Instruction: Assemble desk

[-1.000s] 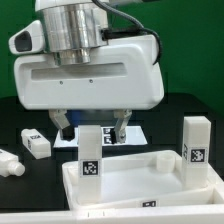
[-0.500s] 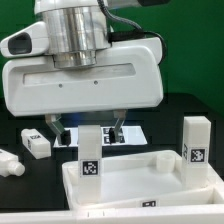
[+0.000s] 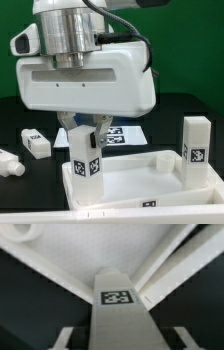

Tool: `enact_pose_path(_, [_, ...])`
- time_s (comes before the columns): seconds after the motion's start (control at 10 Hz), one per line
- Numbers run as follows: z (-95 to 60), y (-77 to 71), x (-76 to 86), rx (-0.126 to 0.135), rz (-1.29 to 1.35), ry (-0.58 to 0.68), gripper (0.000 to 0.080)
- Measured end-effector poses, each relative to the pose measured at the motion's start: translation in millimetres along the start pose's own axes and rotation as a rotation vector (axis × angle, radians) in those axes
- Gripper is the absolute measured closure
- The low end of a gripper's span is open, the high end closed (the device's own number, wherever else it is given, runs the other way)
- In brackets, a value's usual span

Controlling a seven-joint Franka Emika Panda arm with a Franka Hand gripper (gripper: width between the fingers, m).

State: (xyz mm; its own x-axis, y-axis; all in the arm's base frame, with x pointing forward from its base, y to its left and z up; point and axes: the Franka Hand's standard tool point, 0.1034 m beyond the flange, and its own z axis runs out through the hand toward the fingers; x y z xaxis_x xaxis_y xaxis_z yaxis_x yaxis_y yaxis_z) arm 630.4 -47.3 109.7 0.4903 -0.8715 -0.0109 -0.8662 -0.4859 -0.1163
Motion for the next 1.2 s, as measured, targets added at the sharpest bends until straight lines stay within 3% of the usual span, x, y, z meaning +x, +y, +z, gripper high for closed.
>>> enact_pose_path(0.2, [0.2,2.1,3.6,0.024,0.388,-0.030,0.0509])
enact_pose_path(0.8, [1.5,-1.6,-3.0,0.025,0.678,-0.039,0.0509])
enact_pose_path(0.9, [1.5,-2.9,-3.0,0.035,0.768,-0.051,0.0509])
enact_pose_path(1.1, [1.6,-3.1,-3.6,0.036,0.730,-0.051,0.0509])
enact_pose_path(1.2, [1.7,-1.8,-3.0,0.031,0.639,-0.048,0.0411])
